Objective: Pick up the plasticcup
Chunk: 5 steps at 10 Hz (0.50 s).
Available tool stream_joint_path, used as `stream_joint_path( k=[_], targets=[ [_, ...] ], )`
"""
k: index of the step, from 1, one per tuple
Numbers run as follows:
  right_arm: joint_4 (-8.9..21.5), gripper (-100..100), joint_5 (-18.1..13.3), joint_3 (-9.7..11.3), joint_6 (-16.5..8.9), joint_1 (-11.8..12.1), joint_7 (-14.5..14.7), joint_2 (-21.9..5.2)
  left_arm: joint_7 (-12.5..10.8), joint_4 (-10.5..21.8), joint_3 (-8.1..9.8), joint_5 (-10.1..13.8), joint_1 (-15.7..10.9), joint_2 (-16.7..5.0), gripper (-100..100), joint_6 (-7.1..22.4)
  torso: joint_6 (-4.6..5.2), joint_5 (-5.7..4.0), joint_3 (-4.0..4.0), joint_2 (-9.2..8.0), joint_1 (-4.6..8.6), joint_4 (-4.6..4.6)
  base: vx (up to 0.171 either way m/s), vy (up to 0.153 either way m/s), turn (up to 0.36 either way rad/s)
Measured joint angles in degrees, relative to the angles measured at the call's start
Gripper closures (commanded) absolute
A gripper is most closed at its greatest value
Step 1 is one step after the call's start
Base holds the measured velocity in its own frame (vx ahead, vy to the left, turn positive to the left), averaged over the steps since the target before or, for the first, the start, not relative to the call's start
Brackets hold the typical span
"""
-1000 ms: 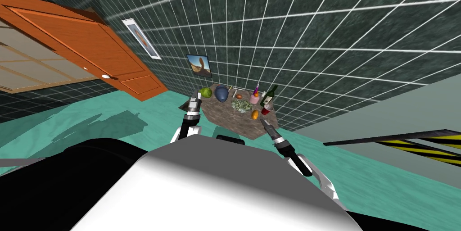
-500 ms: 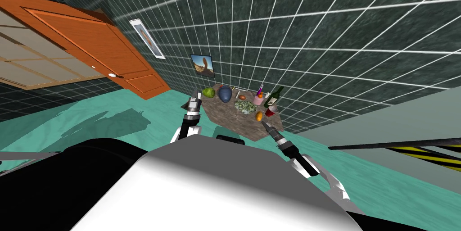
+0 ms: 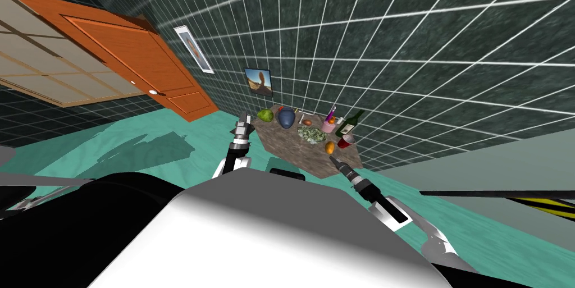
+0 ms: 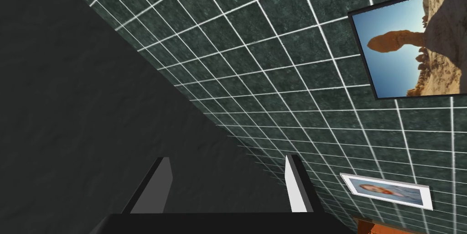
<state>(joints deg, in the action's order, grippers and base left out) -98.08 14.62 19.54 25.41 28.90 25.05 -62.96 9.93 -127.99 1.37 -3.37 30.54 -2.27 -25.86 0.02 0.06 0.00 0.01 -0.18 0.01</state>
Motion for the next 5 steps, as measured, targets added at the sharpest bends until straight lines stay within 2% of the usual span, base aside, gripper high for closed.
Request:
stream_joint_path(
  k=[2, 3, 4, 5],
  targets=[
    [2.59, -100, 1.72, 2.11, -0.70, -0.69, 0.61, -2.77, 0.00, 0.00, 0.00, 0.00, 0.00, 0.00, 0, 0.00, -0.01, 0.01, 0.00, 0.01, -0.08, 0.00, 0.009, 0.055, 0.045],
    [2.50, -100, 2.09, 2.01, -0.72, -0.38, 0.64, -4.17, 0.00, 0.00, 0.00, 0.00, 0.00, 0.00, 0, 0.00, 0.00, -0.01, 0.00, 0.00, 0.04, 0.00, -0.003, 0.070, 0.130],
    [4.33, -100, 3.32, 3.28, -0.73, -0.84, 0.60, -5.98, 0.00, 0.00, -0.01, 0.00, -0.01, 0.00, 0, 0.00, -0.03, -0.01, -0.01, -0.02, -0.04, 0.00, 0.007, 0.071, 0.085],
    [4.94, -100, 4.11, 3.82, -1.00, -0.82, 0.70, -7.88, 0.00, 0.00, 0.00, 0.00, 0.00, 0.00, 0, 0.00, -0.01, 0.01, 0.00, 0.00, -0.06, 0.00, 0.004, 0.089, 0.143]
  ],
)
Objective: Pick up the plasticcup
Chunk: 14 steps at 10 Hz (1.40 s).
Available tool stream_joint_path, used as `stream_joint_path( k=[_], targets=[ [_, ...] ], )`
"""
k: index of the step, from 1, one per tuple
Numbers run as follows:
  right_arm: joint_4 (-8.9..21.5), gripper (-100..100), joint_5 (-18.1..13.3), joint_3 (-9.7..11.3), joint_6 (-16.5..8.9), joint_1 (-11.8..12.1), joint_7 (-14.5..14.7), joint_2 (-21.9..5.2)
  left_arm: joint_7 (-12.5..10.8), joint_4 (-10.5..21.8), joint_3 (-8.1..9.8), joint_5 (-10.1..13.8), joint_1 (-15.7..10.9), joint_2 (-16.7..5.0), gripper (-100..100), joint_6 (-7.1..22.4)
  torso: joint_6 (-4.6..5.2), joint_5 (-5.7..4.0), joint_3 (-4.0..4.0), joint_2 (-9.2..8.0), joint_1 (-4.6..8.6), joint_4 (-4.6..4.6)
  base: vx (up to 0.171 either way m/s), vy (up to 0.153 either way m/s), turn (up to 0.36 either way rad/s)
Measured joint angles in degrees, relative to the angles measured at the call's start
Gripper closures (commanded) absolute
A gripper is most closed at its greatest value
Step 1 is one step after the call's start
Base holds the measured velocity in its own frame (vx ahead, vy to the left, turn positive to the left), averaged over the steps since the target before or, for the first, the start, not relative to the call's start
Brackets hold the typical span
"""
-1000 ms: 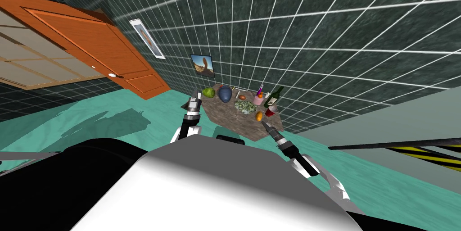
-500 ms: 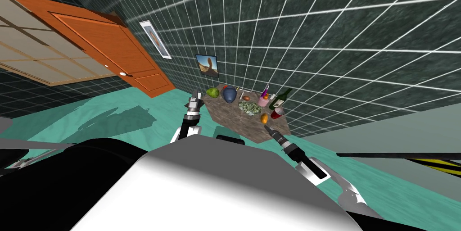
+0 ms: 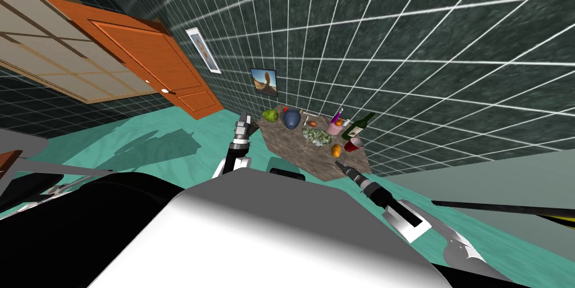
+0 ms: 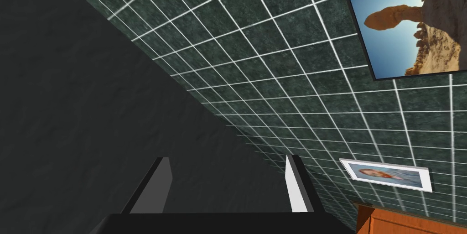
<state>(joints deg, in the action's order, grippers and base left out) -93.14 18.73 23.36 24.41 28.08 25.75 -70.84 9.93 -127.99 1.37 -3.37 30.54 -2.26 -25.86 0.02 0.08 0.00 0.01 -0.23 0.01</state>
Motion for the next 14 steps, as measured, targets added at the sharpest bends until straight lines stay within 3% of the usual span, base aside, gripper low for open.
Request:
stream_joint_path(
  k=[1, 6, 8, 9, 14],
  targets=[
    [1.80, -100, 1.19, 1.63, -0.45, -0.60, 0.30, -1.51, 0.00, 0.00, 0.00, 0.00, -0.01, 0.00, 0, 0.00, -0.02, 0.00, 0.00, 0.00, -0.06, -0.01, 0.006, 0.079, 0.065],
    [3.83, -100, 5.81, 4.82, -3.96, -0.68, 1.60, -9.30, 0.00, 0.00, 0.00, 0.00, 0.00, 0.00, 0, 0.00, -0.01, 0.00, -0.02, -0.03, -0.08, 0.01, 0.001, 0.065, 0.078],
    [5.54, -100, 6.65, 6.03, -3.64, -0.76, 1.69, -12.05, 0.00, 0.00, 0.01, 0.00, 0.00, 0.00, 0, 0.00, 0.03, -0.03, -0.03, -0.06, 0.12, 0.01, -0.003, 0.038, 0.062],
    [7.34, -100, 7.39, 8.05, -3.87, -2.02, 1.39, -13.42, 0.00, 0.00, 0.00, 0.00, -0.01, 0.00, 0, 0.00, -0.02, -0.03, -0.03, -0.05, 0.08, 0.01, -0.003, 0.052, 0.072],
    [9.33, -100, 12.80, 11.00, -7.20, -1.10, 2.96, -21.39, 0.00, 0.00, 0.00, 0.00, 0.00, 0.00, 0, 0.00, 0.03, 0.00, -0.03, -0.05, 0.01, 0.01, 0.004, 0.067, 0.100]
  ],
)
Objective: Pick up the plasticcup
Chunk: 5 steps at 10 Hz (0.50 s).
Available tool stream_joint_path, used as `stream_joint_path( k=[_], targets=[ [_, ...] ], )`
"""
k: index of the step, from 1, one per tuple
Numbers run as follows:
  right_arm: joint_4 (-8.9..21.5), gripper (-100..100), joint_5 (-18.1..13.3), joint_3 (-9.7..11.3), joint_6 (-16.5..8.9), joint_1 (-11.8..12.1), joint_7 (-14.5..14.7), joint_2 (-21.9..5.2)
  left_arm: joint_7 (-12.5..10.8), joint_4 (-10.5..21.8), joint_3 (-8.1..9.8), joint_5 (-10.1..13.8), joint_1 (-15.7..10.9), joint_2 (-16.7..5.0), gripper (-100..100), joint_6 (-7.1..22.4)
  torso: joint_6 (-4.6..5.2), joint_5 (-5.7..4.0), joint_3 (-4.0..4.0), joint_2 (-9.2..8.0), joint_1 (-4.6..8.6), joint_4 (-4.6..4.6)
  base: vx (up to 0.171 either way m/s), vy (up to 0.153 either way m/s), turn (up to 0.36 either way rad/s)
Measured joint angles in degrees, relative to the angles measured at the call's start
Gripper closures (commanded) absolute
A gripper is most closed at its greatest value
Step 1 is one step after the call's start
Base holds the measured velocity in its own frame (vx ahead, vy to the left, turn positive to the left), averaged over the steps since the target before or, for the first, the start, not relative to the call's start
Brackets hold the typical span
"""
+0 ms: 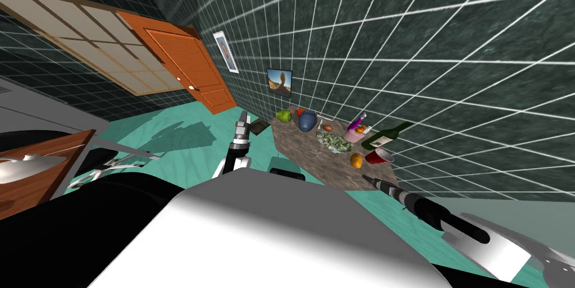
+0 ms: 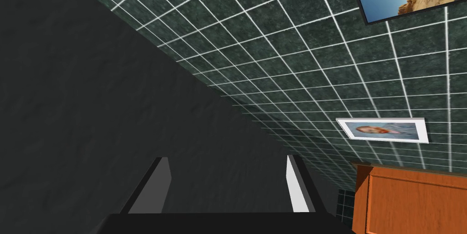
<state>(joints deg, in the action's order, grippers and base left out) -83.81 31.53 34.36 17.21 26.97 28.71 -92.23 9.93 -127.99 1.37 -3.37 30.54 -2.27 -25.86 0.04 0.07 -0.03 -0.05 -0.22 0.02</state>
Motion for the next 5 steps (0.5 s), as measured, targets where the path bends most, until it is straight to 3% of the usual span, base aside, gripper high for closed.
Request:
stream_joint_path(
  k=[3, 4, 5],
  targets=[
    [4.20, -100, 1.36, 5.19, -0.06, -2.54, -1.67, -4.61, 0.00, 0.00, 0.00, 0.00, 0.00, 0.00, 0, 0.00, -0.02, -0.02, 0.00, 0.00, 0.02, 0.00, 0.004, 0.054, 0.075],
    [3.73, -100, 2.62, 4.97, -0.84, -1.91, -1.29, -6.28, 0.00, 0.00, 0.00, 0.00, 0.00, 0.00, 0, 0.00, 0.00, -0.01, 0.01, 0.02, 0.04, 0.00, 0.014, 0.055, 0.113],
    [4.81, -100, 3.02, 6.64, -1.15, -2.73, -1.94, -8.15, 0.00, 0.00, 0.00, 0.00, 0.00, 0.00, 0, 0.00, -0.02, -0.01, 0.02, 0.04, 0.02, -0.01, 0.010, 0.043, 0.063]
  ],
)
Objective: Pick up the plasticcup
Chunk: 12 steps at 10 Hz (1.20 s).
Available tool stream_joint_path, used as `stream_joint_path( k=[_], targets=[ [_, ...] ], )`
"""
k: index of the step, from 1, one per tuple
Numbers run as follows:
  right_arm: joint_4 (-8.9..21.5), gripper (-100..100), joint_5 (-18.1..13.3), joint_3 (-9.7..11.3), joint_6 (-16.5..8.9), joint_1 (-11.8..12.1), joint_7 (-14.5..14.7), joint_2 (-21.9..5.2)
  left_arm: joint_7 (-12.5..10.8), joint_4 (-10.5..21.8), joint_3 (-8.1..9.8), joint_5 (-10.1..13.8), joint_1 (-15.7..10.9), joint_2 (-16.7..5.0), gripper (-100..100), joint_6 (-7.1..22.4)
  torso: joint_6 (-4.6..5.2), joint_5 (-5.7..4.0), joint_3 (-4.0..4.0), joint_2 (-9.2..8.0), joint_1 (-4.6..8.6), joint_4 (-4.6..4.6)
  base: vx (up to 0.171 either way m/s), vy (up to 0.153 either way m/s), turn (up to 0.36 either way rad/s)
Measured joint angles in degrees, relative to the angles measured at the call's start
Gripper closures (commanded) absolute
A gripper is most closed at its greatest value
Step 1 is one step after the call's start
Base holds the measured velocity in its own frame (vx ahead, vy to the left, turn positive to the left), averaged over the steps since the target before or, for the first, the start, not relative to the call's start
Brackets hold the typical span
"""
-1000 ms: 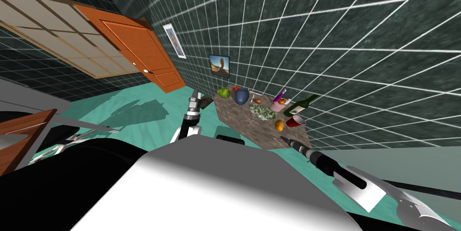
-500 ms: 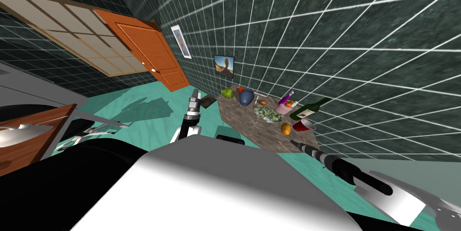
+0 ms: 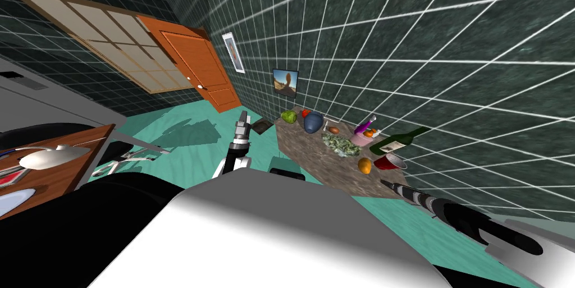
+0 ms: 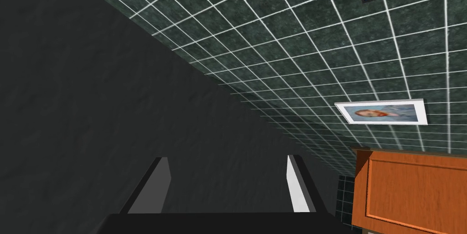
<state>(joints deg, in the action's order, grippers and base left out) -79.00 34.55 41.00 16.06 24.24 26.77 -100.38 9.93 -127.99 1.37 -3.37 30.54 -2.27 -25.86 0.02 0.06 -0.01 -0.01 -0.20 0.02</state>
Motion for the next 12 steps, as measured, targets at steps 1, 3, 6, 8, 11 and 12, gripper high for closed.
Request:
stream_joint_path(
  k=[1, 3, 6, 8, 11, 12],
  targets=[
    [-0.01, -100, 0.65, 0.23, -0.72, -0.02, 0.00, -0.92, 0.00, 0.00, 0.00, 0.00, 0.00, 0.00, 0, 0.00, 0.03, -0.02, -0.01, -0.01, 0.04, 0.00, 0.005, 0.020, -0.004],
    [-0.16, -100, 2.60, 0.39, -1.78, 0.60, 0.94, -2.99, 0.00, 0.00, 0.00, 0.00, 0.00, 0.00, 0, 0.00, 0.00, -0.02, 0.00, 0.01, 0.08, 0.00, 0.030, 0.051, 0.156],
    [0.22, -100, 7.03, 0.97, -3.57, 1.44, 3.43, -5.80, 0.00, 0.00, 0.01, 0.00, 0.01, 0.00, 0, 0.00, 0.05, -0.04, -0.01, -0.02, 0.10, 0.01, 0.011, 0.028, 0.007],
    [3.07, -100, 2.02, 4.70, -3.42, -2.02, -2.28, -6.80, 0.00, 0.00, 0.00, 0.00, 0.00, 0.00, 0, 0.00, -0.04, -0.02, 0.04, 0.08, 0.07, -0.01, 0.049, 0.045, 0.189],
    [2.10, -100, 5.87, 4.02, -4.96, -0.62, 0.33, -8.39, 0.00, 0.00, 0.01, 0.00, 0.01, -0.01, 0, 0.00, 0.06, -0.07, -0.02, -0.04, 0.19, 0.01, 0.010, 0.006, -0.015],
    [2.01, -100, 7.10, 3.96, -5.04, -0.52, 1.03, -8.45, 0.00, 0.00, 0.01, 0.00, 0.00, -0.01, 0, 0.00, 0.05, -0.08, -0.05, -0.09, 0.23, 0.02, 0.021, 0.012, 0.103]
  ],
)
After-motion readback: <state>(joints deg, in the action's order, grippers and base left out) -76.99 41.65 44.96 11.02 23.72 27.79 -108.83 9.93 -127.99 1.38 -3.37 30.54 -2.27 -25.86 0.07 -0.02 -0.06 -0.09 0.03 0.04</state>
